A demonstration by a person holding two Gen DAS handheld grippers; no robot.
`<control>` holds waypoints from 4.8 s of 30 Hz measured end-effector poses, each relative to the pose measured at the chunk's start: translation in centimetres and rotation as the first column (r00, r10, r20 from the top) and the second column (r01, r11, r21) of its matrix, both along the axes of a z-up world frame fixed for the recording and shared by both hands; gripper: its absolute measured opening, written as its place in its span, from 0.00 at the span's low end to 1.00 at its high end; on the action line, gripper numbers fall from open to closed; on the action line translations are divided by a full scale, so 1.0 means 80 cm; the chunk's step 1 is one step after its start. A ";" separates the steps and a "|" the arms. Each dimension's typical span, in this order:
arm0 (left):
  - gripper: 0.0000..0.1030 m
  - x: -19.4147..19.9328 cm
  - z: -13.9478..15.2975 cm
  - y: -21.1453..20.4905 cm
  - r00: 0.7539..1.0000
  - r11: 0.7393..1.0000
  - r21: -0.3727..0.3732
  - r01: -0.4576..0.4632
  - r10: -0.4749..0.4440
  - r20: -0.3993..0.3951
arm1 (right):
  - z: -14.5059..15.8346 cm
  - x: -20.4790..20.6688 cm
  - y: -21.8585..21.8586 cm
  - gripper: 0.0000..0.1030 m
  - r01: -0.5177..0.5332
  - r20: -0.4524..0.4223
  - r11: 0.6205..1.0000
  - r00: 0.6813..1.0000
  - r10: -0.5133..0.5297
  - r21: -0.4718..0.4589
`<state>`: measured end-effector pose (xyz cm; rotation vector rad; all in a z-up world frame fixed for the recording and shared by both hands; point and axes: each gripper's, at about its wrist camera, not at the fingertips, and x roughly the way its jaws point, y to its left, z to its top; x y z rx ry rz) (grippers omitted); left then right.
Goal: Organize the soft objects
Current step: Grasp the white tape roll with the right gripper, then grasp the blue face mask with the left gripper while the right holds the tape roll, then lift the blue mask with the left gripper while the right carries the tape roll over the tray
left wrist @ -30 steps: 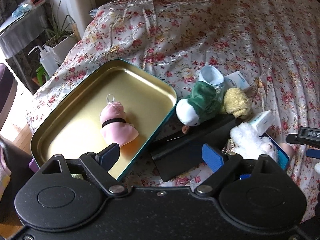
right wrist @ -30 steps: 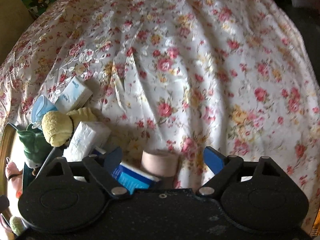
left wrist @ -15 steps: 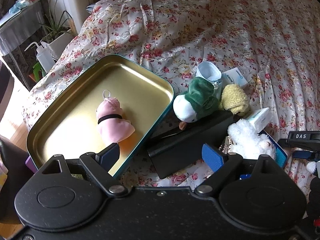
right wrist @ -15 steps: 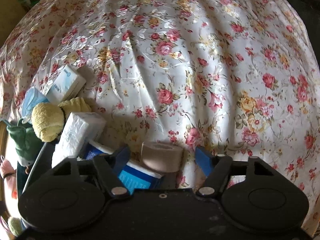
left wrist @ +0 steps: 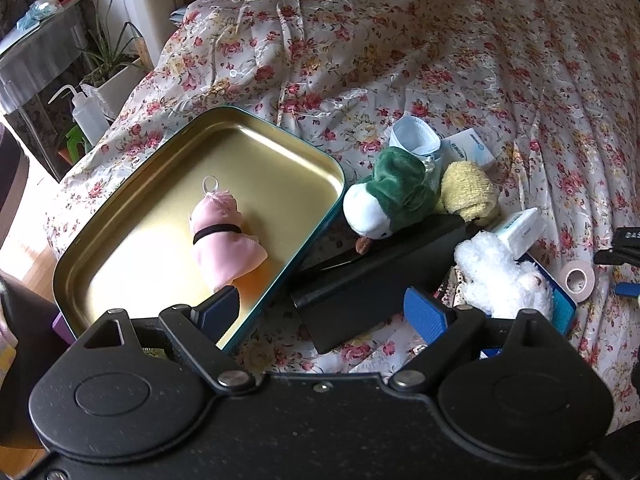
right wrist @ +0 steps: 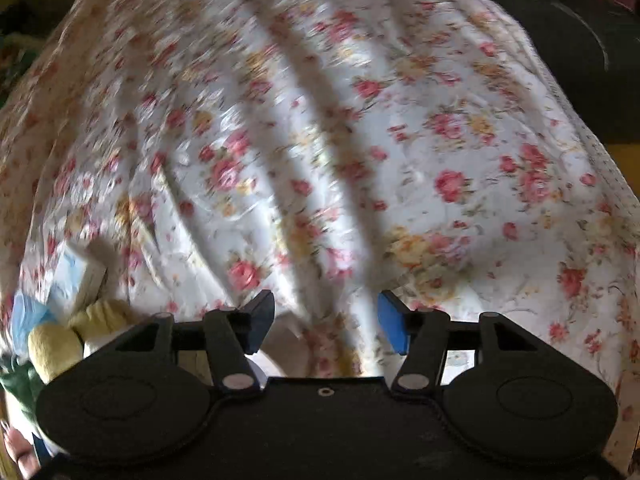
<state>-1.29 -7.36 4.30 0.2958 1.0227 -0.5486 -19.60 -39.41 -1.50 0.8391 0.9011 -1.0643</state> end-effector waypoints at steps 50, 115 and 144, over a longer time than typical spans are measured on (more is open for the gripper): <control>0.85 0.095 -0.011 -0.139 0.994 0.990 -0.103 -0.098 0.102 0.033 | 0.011 0.010 0.032 0.66 -0.165 0.061 0.986 0.984 0.165 -0.007; 0.42 0.129 -0.039 -0.191 0.989 0.987 -0.161 -0.023 -0.001 -0.145 | 0.002 -0.002 0.011 0.73 -0.108 0.096 0.994 0.990 0.106 0.015; 0.42 0.039 0.052 -0.069 0.999 0.985 -0.170 0.044 -0.044 0.002 | 0.018 -0.012 0.021 0.68 -0.108 -0.011 0.988 0.994 0.107 -0.106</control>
